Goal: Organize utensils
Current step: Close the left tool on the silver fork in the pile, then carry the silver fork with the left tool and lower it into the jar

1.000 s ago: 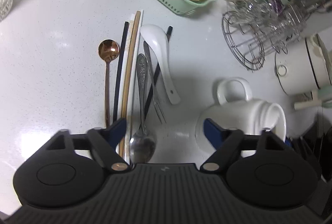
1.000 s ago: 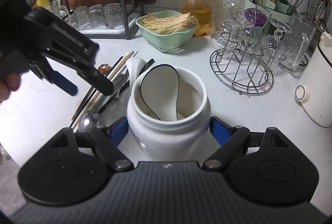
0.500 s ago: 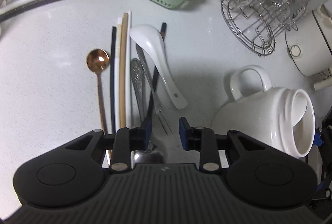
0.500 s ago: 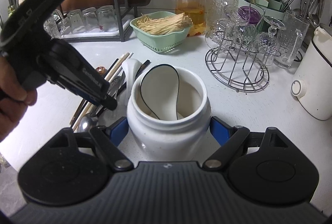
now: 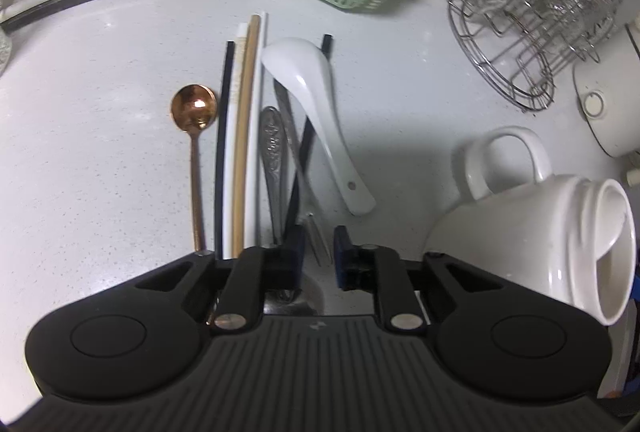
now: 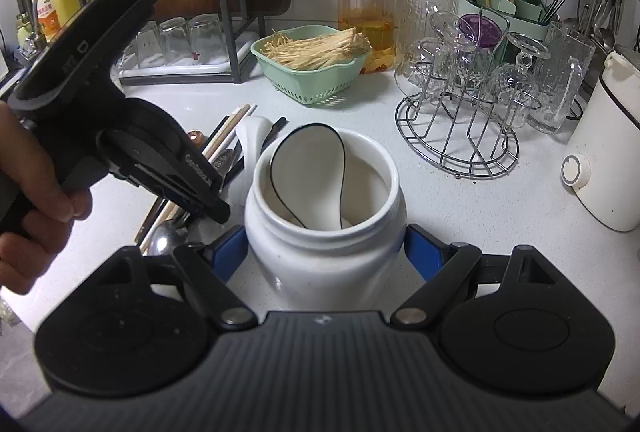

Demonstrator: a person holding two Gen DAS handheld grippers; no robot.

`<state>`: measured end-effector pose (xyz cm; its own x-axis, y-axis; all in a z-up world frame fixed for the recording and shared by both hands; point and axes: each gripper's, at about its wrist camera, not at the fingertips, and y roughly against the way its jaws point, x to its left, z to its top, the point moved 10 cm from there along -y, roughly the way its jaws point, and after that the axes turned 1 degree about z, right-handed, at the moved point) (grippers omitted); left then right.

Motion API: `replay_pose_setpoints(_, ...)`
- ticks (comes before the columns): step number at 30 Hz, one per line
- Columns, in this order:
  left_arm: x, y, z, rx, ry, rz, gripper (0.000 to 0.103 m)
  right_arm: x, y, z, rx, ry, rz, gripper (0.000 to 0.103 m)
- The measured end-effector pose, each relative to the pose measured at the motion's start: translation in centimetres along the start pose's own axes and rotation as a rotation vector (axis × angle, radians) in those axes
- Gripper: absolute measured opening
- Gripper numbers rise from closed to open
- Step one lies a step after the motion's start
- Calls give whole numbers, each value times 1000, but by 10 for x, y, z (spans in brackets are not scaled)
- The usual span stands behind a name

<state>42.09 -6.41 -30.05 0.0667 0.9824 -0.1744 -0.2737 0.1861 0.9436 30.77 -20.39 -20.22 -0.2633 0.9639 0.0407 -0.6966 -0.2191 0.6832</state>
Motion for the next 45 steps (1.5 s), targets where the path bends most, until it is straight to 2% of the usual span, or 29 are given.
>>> replay_pose_setpoints(5,2,5,-2,-9,13,6,9,1,1,-1,-15,18,2,87)
replay_pose_setpoints(7,-3,16,-2,-22,24,-22,8,0,1,-1,-12,18,8,87)
replay_pose_setpoints(14,-11,51,0,-71,36,-39,4,0,2,-1,-2,41,23,87)
replay_pose_setpoints(21,-5,77,-14,-84,101,-76,2,0,2,-1,-5,55,26,87)
replay_pose_setpoints(32,5,121,-21,-148,179,-125,1,2,2,-2,-19,66,27,87)
replay_pose_setpoints(40,-2,133,-25,-118,240,-195,1,2,1,-1,-15,80,39,87)
replay_pose_setpoints(45,-15,131,-29,-81,200,-190,1,3,0,0,-10,107,68,87)
